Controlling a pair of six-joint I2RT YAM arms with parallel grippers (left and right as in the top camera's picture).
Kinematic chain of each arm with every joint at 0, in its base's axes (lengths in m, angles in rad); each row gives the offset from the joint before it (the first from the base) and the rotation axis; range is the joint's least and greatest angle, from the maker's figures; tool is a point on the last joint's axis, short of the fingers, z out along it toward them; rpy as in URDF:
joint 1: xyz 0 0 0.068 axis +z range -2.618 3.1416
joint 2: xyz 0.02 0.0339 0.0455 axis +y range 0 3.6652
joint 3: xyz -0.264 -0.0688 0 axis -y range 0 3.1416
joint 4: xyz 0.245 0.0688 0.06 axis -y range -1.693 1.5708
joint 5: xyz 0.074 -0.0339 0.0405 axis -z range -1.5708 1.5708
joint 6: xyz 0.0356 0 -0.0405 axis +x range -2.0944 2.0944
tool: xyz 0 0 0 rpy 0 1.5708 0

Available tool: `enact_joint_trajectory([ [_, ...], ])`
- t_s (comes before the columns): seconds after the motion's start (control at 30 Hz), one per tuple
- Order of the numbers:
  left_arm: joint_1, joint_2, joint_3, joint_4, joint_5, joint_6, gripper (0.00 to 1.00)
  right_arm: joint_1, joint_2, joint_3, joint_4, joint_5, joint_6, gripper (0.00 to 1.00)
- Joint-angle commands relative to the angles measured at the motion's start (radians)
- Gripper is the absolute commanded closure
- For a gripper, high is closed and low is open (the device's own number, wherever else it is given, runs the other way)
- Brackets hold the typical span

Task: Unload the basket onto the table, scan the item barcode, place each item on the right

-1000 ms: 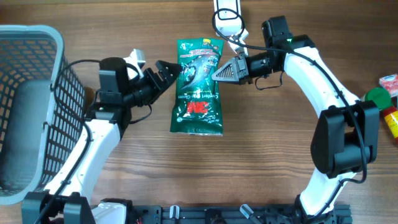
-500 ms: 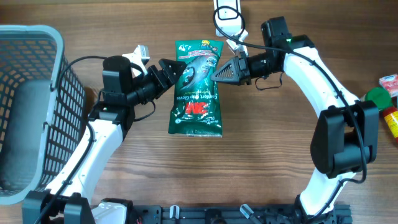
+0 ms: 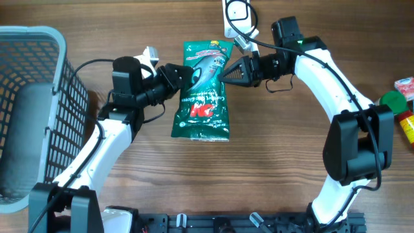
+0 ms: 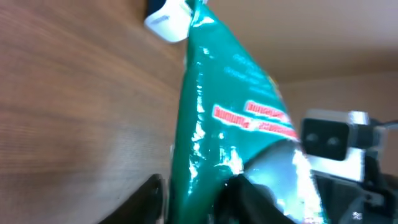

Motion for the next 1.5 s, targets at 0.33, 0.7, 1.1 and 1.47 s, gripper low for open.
enact_joint_trajectory([
  [0.33,-0.003,0.006,0.005,0.110,0.039,-0.118,0.22,0.005,-0.004,0.002,0.006,0.102,0.028,0.96],
  [0.7,-0.005,0.008,0.005,0.060,0.039,-0.115,0.00,0.037,-0.004,0.002,0.093,0.070,0.081,0.96],
  [1.1,-0.003,0.008,0.005,0.074,0.047,-0.115,0.34,0.095,-0.004,0.002,0.201,0.062,0.162,0.96],
  [1.47,0.026,0.008,0.005,0.101,0.062,-0.120,0.96,0.093,-0.004,0.002,0.122,0.444,0.162,0.70],
])
